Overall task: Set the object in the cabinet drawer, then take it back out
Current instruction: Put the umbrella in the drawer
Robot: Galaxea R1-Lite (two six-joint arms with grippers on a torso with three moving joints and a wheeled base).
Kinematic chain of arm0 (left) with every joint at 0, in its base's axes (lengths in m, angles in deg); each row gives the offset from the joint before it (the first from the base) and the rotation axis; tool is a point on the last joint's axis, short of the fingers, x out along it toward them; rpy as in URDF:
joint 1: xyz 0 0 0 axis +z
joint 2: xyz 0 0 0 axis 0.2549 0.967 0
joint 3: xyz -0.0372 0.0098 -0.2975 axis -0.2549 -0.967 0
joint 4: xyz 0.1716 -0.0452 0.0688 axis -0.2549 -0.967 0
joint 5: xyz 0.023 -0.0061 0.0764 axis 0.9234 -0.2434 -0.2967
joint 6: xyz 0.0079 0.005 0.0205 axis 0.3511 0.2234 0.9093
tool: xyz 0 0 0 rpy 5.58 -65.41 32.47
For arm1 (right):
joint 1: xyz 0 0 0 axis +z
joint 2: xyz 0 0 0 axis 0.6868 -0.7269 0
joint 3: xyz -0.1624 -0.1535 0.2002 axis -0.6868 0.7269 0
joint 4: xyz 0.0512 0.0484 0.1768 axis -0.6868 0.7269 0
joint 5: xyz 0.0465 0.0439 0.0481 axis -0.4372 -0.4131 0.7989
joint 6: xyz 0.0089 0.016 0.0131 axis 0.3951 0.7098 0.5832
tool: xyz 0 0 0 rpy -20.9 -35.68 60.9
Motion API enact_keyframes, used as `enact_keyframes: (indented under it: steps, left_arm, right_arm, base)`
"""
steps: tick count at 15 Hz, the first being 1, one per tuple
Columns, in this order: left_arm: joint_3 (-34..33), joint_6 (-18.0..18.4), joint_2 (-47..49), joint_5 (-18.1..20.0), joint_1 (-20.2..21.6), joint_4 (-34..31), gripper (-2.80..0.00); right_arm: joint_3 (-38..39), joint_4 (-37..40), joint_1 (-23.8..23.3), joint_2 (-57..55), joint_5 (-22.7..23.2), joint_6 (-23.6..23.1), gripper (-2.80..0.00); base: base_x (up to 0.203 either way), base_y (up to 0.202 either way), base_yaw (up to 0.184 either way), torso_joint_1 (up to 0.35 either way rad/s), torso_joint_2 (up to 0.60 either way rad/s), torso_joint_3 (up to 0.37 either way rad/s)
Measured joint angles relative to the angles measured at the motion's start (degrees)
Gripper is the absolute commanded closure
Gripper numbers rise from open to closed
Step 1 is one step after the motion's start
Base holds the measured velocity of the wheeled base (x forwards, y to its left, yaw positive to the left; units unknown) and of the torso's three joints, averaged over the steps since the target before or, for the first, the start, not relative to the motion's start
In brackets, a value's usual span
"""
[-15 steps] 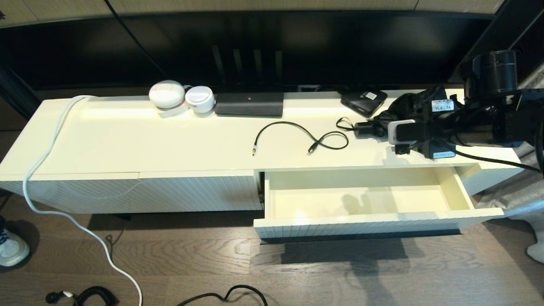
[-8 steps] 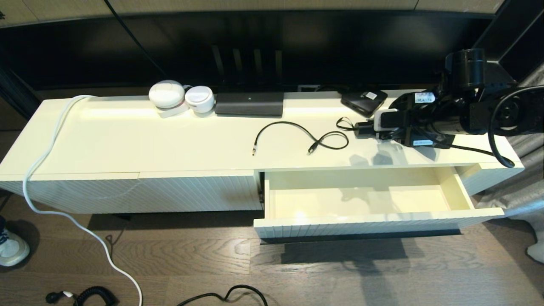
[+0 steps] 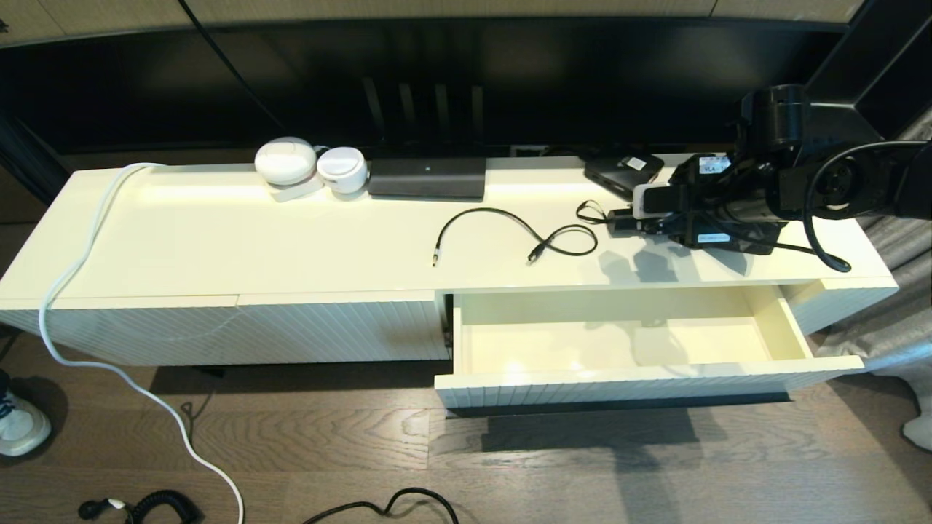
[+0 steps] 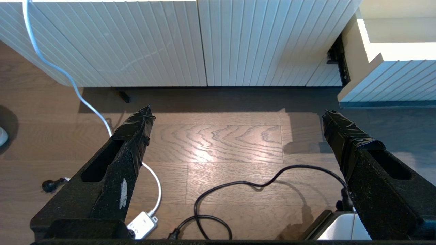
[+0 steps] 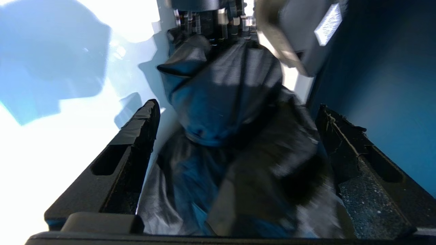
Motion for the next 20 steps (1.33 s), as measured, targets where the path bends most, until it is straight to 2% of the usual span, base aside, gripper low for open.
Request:
enact_keyframes:
  steps: [20]
  left_arm:
    - [0.0, 0.0, 0.0, 0.0, 0.0, 0.0, -2.80]
  right_arm:
    - [-6.9, -0.7, -0.6, -6.8, 0.0, 0.6, -2.80]
  base:
    - [0.000, 0.000, 0.000, 0.000, 0.00, 0.000]
